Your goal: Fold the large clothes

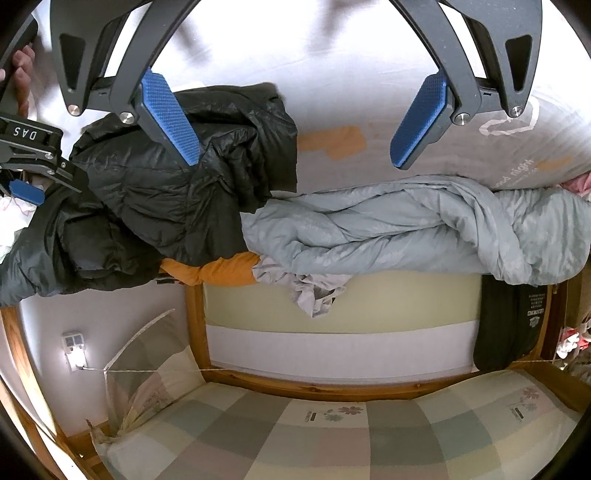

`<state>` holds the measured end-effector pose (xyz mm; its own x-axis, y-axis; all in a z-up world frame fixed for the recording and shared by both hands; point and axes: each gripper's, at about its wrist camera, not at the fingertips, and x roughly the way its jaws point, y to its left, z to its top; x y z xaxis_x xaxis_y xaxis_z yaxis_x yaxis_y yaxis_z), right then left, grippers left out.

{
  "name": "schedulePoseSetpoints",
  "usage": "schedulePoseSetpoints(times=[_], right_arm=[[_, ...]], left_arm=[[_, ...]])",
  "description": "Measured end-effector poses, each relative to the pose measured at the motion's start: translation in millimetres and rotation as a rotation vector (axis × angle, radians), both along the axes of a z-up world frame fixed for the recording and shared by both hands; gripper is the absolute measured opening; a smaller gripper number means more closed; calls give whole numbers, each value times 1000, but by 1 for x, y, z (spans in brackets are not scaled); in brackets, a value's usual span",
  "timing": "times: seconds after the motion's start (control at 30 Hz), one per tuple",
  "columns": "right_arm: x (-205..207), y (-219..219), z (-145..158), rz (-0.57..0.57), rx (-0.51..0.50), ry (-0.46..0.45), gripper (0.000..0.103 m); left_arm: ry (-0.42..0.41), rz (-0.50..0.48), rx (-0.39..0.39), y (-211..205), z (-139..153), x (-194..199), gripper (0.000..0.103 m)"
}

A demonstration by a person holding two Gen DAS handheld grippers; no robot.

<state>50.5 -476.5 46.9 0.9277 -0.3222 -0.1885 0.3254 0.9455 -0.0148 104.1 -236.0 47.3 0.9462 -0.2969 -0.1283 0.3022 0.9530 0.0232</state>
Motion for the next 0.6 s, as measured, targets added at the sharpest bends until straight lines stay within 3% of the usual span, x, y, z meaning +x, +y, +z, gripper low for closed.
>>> schedulePoseSetpoints(times=[0.6], right_arm=[[2, -1, 0, 5, -14, 5, 103]], left_arm=[[3, -1, 6, -3, -1, -1, 103]])
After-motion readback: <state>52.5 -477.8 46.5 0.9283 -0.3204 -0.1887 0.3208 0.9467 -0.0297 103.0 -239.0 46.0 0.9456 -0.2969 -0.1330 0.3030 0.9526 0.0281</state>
